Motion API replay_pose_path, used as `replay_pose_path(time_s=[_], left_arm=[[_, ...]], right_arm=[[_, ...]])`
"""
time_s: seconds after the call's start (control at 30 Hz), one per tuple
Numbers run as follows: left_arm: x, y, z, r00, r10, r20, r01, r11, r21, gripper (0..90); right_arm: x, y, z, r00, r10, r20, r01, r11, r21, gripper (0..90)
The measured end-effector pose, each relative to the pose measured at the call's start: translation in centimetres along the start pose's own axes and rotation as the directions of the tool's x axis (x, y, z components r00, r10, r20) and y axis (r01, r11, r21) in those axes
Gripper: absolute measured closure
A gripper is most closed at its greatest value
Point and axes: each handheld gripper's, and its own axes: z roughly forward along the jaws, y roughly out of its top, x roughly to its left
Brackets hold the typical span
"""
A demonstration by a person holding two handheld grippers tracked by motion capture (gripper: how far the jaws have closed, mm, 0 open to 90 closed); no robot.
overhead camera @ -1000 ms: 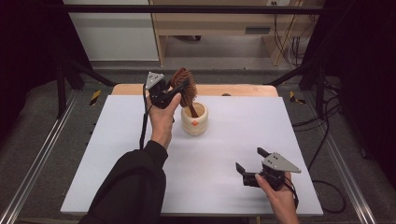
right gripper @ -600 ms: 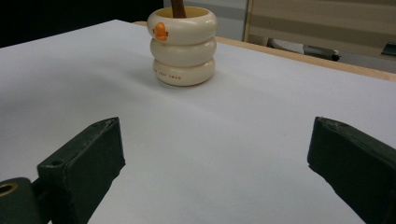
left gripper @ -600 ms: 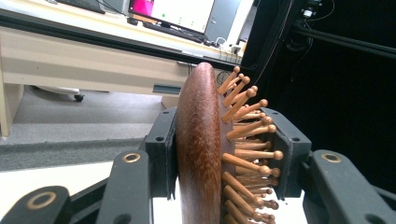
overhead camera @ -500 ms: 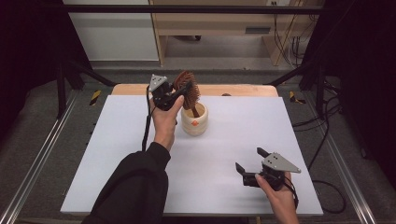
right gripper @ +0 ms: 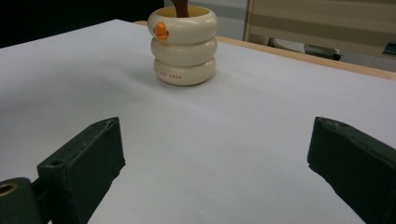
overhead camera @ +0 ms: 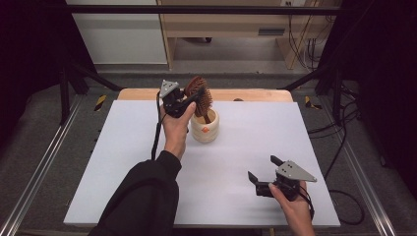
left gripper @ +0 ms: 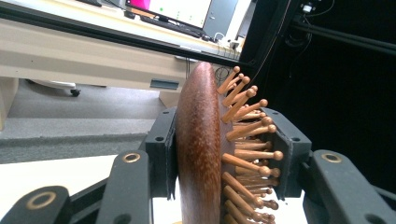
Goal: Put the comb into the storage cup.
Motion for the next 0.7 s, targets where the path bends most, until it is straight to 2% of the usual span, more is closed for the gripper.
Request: replay_pose_path(time_s=[0.7], left_arm=[[0.10, -0.55, 0.20, 0.9999, -0.015, 0.008, 0.015, 0.9999, -0.001, 51.2]], right_arm=[[0.04, -0.03, 0.07, 1.0000, 0.001, -0.005, -0.001, 1.000, 0.001, 4.0]])
